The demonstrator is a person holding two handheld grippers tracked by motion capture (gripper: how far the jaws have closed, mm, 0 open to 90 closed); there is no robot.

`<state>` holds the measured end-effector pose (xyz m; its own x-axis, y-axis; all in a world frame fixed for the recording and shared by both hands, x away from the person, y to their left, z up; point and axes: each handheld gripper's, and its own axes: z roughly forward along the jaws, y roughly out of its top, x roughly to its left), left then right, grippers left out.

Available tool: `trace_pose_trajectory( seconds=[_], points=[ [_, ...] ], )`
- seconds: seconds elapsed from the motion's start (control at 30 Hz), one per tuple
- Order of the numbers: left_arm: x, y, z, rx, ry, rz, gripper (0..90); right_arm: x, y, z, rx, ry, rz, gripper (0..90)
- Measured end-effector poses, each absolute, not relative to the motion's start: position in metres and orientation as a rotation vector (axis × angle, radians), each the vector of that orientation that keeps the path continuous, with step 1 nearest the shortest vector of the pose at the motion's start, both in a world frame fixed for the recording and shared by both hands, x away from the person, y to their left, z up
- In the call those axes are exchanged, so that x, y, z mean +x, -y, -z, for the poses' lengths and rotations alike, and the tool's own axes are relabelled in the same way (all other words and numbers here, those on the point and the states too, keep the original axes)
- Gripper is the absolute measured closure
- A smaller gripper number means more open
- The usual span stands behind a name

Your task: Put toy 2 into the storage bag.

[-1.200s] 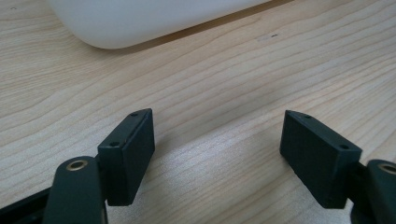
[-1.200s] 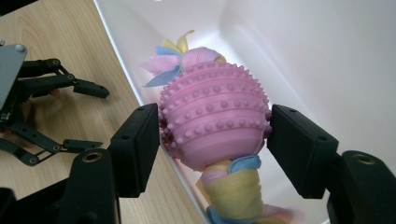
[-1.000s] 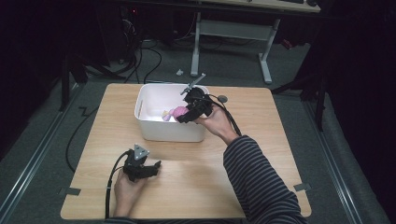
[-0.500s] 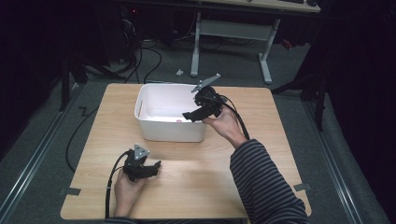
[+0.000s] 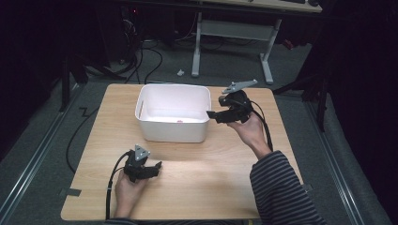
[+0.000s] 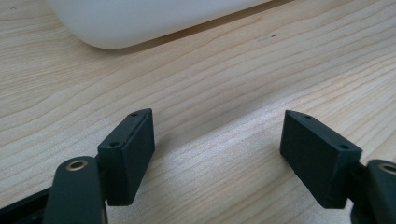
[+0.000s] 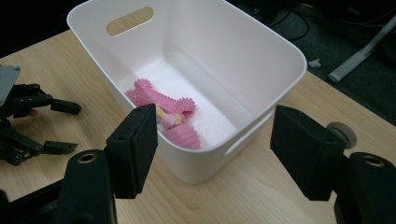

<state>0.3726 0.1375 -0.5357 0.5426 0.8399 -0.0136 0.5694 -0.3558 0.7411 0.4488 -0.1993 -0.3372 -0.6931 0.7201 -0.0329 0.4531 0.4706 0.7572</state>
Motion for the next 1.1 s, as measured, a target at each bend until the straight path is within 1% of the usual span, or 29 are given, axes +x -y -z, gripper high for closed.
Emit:
trace_pose_trajectory(
  seconds=[0.3, 1.1],
  points=[
    [0.373, -0.137, 0.536, 2.067, -1.134, -0.486, 26.6, 0.424, 0.242, 0.335, 1.094, -2.282, -1.091, 33.6],
    [0.373, -0.137, 0.536, 2.066, -1.135, -0.487, 26.6, 0.372, 0.31, 0.355, 1.223, -2.174, -1.086, 34.2]
  ],
)
